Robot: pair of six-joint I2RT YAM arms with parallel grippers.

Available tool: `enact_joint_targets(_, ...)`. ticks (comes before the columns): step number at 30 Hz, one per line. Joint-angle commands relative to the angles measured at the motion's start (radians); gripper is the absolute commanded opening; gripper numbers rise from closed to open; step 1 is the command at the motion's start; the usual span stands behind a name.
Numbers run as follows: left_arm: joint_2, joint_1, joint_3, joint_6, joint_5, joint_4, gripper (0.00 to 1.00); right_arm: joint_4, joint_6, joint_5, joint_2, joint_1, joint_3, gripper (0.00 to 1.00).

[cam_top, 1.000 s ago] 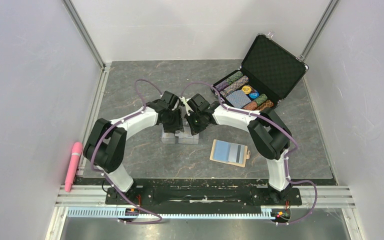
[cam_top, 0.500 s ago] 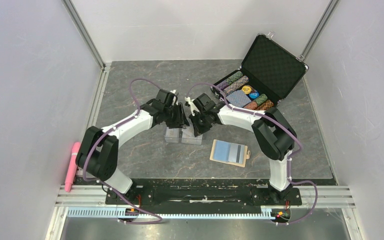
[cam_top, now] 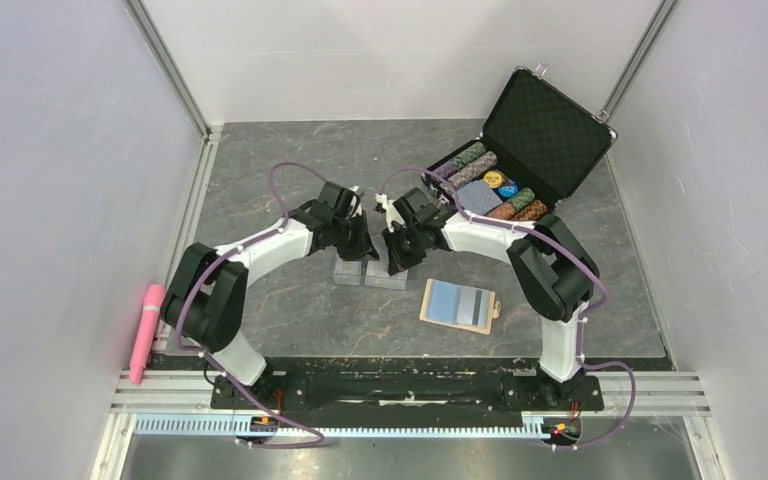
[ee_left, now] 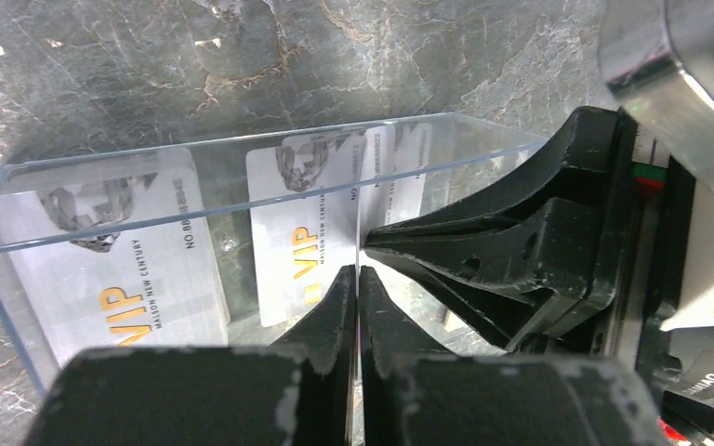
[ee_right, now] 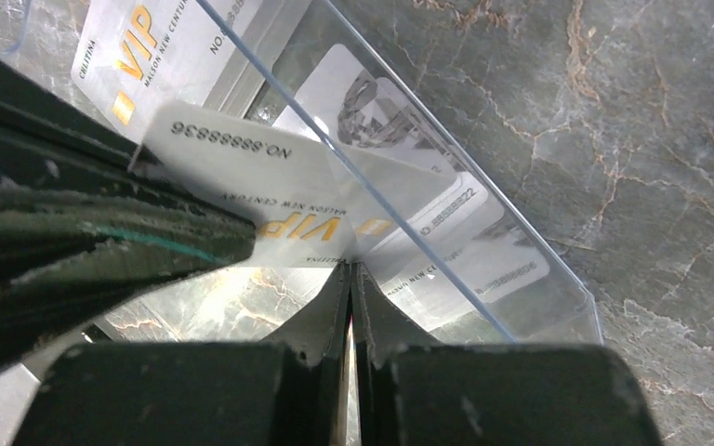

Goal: Put the credit cards into the card holder
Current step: Pick up the credit card from the storage box.

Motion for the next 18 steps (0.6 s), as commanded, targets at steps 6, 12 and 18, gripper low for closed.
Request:
enact_joint_targets(6, -0.079, -0.003, -0.001, 0.026, -0.02, -0.016, 0.02, 0.0, -0.009, -0.026, -0.153, -0.03, -0.046, 0.14)
enact_joint_targets(12, -0.193, -0.001, 0.042, 0.08, 0.012, -0.066, 0.02, 0.018, 0.008, -0.086, -0.306, -0.084, -0.071, 0.43)
enact_joint_targets(18, -0.268, -0.002, 0.059, 0.144, 0.177, -0.113, 0.02, 0.022, -0.011, -0.22, -0.435, -0.184, -0.112, 0.69)
